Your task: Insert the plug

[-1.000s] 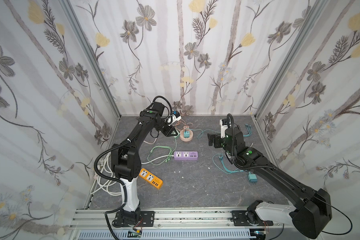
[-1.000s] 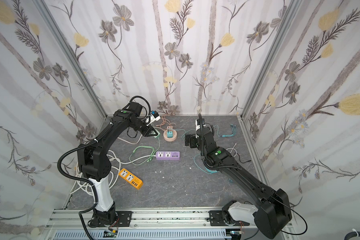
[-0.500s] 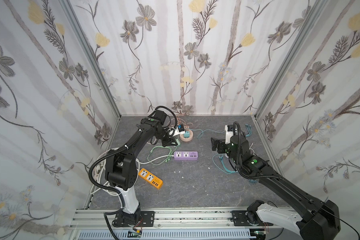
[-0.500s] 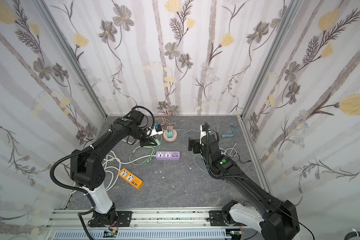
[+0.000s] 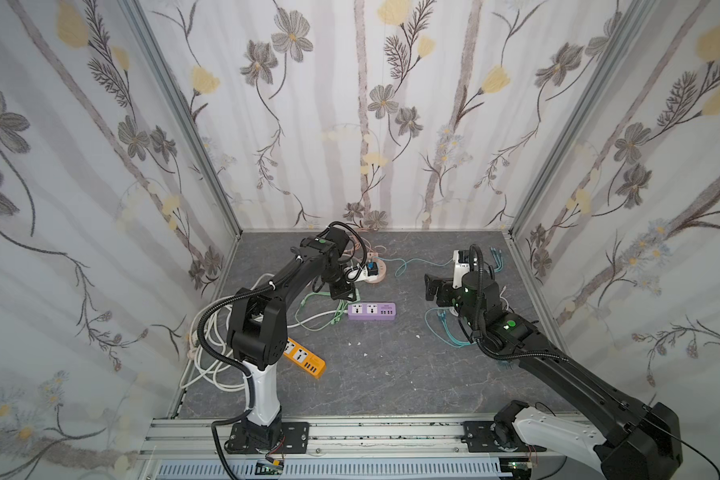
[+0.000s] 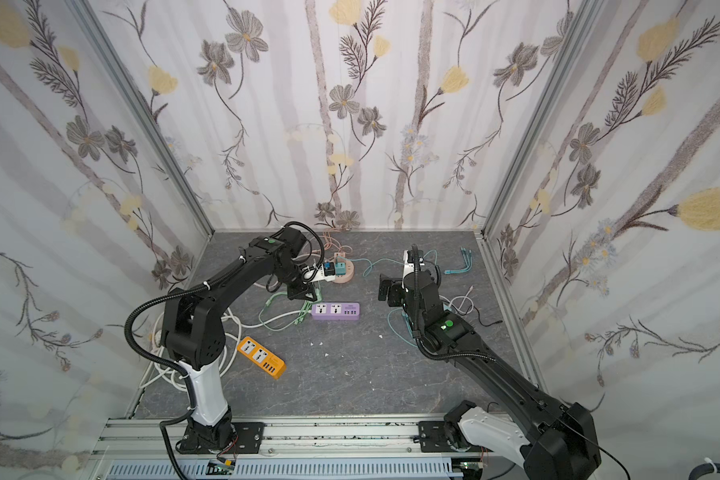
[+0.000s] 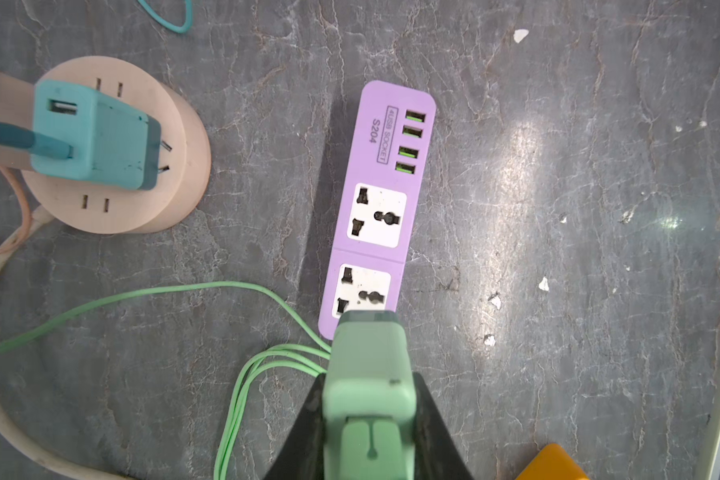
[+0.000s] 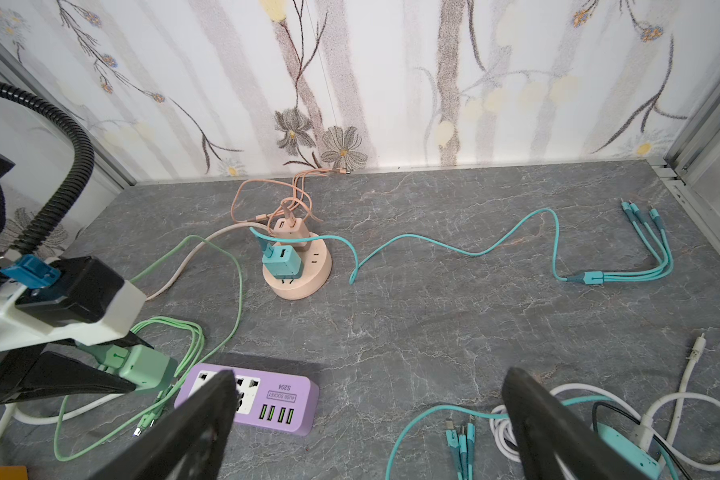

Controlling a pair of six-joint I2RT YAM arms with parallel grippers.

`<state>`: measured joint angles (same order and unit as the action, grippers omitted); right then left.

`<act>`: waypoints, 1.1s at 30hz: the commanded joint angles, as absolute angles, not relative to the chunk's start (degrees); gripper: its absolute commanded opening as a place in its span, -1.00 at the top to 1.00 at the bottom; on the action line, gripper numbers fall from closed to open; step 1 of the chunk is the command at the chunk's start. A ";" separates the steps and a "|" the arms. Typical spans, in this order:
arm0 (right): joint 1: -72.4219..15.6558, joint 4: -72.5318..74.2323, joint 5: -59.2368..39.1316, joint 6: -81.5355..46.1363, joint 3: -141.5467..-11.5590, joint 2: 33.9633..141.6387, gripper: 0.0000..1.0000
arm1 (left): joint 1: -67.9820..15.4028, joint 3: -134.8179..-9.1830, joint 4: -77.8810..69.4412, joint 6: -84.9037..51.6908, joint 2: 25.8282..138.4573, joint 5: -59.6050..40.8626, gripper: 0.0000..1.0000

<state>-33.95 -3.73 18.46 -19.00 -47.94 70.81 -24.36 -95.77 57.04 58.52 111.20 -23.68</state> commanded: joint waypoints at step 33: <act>-33.93 -0.31 21.11 -20.39 -45.62 67.68 -0.99 | -25.93 -98.17 56.32 66.80 121.28 -17.41 1.00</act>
